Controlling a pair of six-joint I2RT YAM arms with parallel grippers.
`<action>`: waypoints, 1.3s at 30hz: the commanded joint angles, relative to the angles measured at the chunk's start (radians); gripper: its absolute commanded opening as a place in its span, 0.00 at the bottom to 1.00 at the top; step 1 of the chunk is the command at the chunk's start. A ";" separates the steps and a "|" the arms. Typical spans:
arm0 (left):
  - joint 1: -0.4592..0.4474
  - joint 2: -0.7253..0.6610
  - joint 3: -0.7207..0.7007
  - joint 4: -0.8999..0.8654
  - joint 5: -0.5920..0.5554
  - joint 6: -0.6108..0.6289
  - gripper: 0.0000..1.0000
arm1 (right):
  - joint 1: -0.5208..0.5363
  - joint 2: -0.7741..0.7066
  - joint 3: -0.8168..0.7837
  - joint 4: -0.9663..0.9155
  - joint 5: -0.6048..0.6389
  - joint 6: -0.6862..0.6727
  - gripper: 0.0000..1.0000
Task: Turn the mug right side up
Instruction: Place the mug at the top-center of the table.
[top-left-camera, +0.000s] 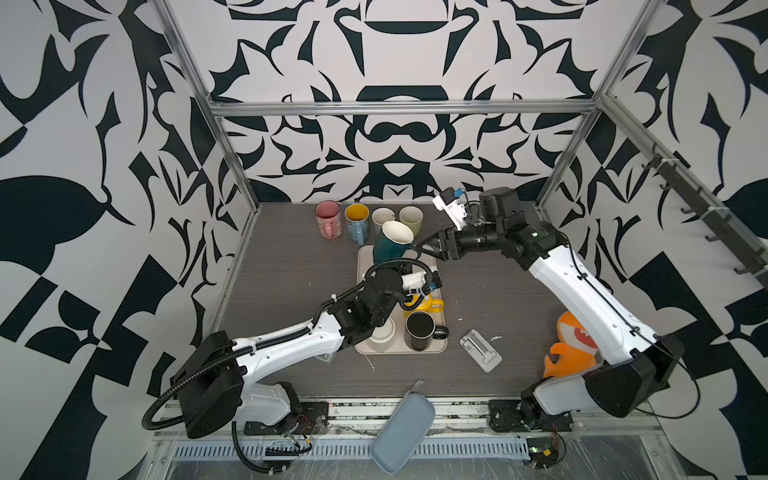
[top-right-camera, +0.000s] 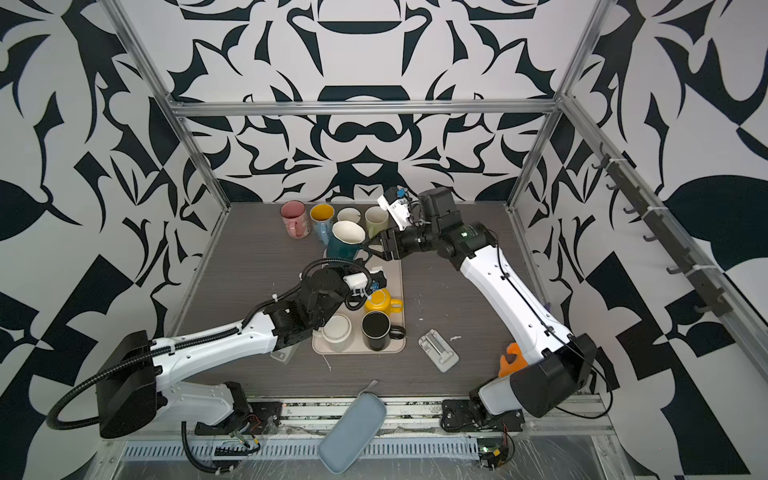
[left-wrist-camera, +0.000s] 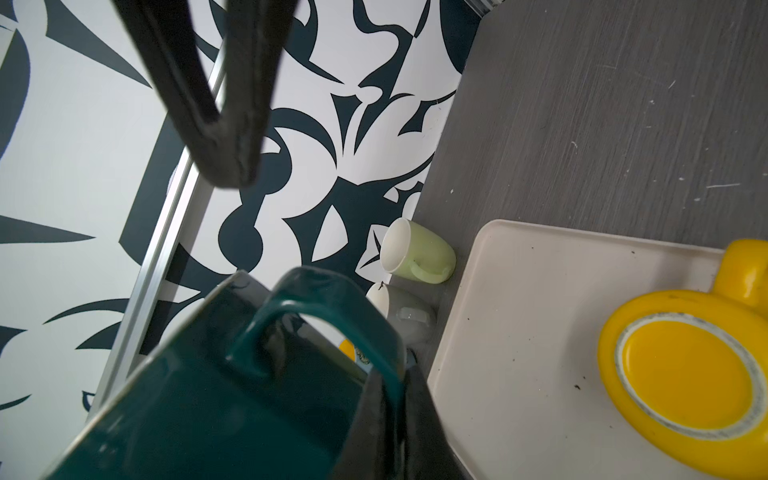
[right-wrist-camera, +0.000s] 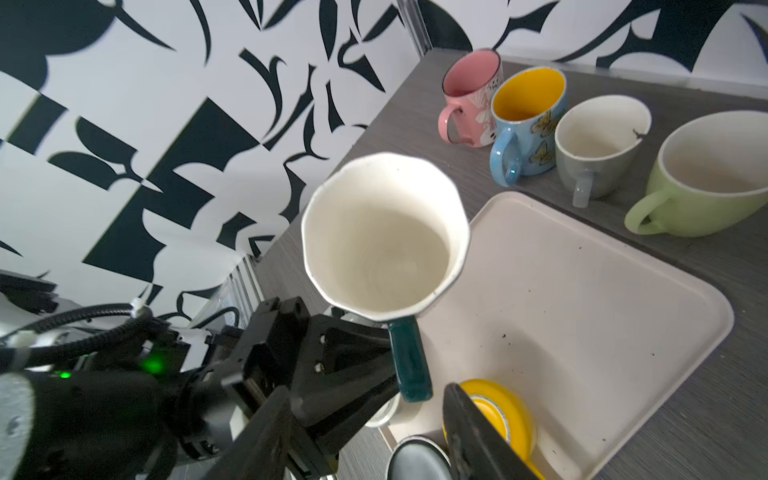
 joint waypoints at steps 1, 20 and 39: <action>-0.003 -0.004 0.002 0.126 -0.017 0.074 0.00 | 0.007 -0.003 0.051 -0.067 0.058 -0.062 0.61; -0.022 -0.001 -0.008 0.153 0.001 0.088 0.00 | 0.061 0.072 0.063 -0.070 0.091 -0.074 0.36; -0.032 0.045 0.018 0.183 -0.071 0.063 0.31 | 0.067 0.043 0.012 -0.010 0.167 -0.027 0.00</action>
